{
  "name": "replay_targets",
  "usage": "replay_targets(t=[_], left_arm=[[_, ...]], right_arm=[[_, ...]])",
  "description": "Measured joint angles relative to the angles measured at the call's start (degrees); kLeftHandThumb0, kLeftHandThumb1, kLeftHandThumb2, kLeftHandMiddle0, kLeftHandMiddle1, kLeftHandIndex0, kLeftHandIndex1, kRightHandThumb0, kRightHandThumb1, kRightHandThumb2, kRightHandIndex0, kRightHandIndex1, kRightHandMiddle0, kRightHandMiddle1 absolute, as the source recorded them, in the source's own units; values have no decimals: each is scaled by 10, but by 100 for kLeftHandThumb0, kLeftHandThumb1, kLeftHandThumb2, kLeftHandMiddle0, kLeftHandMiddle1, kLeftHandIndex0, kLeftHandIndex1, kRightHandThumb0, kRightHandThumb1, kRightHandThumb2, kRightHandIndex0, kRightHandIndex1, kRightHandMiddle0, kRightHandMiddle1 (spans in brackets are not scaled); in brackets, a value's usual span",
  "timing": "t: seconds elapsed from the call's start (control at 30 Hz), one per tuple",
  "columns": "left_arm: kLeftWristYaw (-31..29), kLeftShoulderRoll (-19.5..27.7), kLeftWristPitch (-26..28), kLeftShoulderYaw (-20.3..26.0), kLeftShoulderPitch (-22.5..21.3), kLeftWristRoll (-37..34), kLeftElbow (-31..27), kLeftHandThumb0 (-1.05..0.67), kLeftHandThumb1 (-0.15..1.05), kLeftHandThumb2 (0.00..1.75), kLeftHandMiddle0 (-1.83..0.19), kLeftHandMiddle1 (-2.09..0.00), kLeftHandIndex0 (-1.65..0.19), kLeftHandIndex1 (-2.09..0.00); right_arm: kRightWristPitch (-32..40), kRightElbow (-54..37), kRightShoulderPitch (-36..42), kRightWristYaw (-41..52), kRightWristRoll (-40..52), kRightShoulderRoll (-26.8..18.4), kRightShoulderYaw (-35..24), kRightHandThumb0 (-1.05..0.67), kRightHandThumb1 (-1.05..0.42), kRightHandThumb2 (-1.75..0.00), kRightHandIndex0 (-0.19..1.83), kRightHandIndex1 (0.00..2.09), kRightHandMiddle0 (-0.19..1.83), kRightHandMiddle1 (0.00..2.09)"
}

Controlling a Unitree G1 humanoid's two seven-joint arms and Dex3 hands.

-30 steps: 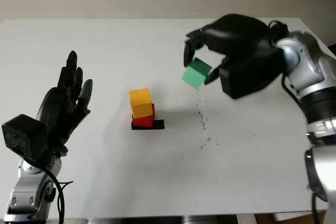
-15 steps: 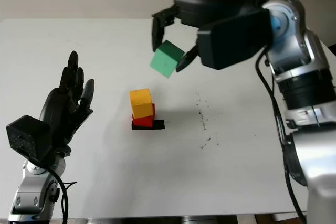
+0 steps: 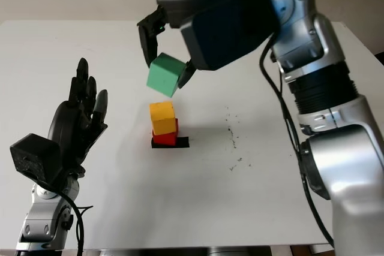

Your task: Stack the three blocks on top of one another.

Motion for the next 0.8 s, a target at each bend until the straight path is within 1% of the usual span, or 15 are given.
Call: replay_targets(t=[0.1,0.2,0.43,0.67,0.8], left_arm=[[0,0,-7,0,0,1,2,-78,105,59,19,-5,19,0],[-1,0,-8,0,0,-1,2,-77,105,61,19,-4,19,0],[-5,0,-11,2,0,-9,2,-77,105,60,18,-5,19,-2],[0,0,-17,2,0,-4,1,-77,105,59,17,-5,19,-3],[0,0,-17,2,0,-2,1,-77,105,59,18,-5,19,-2]], right_arm=[[-8,7,0,0,-2,9,9,-40,-96,-6,26,5,36,174],[-23,21,0,-2,-4,16,15,-40,-95,-5,25,5,33,178],[-40,51,0,-13,-24,25,25,-41,-95,-5,26,5,33,168],[-59,77,0,-27,-37,33,34,-41,-95,-5,26,6,36,165],[-66,86,0,-31,-42,35,36,-41,-96,-6,25,5,34,165]])
